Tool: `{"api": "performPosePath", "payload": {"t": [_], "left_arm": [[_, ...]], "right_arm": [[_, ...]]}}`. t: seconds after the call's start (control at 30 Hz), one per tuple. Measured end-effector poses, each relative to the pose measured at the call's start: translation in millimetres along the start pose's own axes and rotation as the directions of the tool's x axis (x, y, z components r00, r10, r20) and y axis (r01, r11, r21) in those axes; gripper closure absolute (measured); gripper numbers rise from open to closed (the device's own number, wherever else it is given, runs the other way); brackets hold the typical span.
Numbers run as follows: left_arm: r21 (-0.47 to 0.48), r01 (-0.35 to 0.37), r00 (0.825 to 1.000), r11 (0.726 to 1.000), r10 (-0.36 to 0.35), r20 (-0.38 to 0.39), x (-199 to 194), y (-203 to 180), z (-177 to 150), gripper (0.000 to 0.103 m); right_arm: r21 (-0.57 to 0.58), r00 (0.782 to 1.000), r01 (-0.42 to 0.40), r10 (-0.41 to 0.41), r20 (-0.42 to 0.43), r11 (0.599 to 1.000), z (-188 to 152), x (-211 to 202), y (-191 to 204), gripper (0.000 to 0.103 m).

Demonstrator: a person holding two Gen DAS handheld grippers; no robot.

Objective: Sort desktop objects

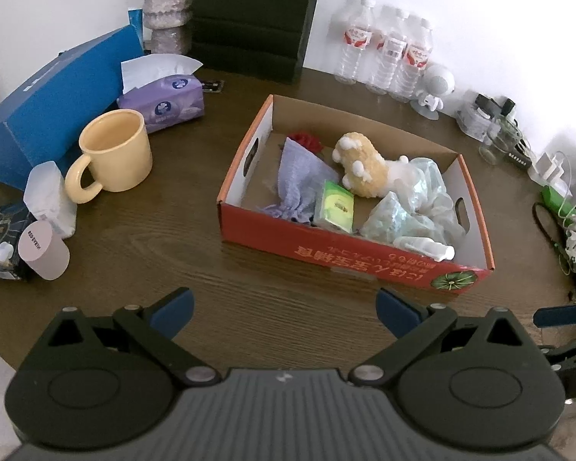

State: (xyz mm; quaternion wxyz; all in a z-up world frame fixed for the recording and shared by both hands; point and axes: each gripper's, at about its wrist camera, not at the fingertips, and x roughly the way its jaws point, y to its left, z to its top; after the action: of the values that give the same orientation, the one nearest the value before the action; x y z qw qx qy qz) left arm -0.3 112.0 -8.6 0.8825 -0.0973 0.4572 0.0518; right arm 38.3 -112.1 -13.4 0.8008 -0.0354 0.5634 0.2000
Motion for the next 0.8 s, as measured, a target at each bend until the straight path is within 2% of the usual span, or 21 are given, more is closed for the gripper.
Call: {"api": "performPosePath", "payload": {"t": [0.37, 0.8], "left_arm": [[0.059, 0.009, 1.0, 0.998, -0.01, 0.019, 1.7, -13.3, 6.2, 0.0], [0.096, 0.024, 1.0, 0.995, -0.024, -0.006, 9.3, -19.8, 9.2, 0.0]], "right_arm": [[0.019, 1.0, 0.0, -0.001, 0.028, 1.0, 3.8, 0.3, -7.0, 0.005], [0.041, 0.998, -0.004, 0.001, 0.058, 0.999, 1.9, -1.4, -8.9, 0.005]]}}
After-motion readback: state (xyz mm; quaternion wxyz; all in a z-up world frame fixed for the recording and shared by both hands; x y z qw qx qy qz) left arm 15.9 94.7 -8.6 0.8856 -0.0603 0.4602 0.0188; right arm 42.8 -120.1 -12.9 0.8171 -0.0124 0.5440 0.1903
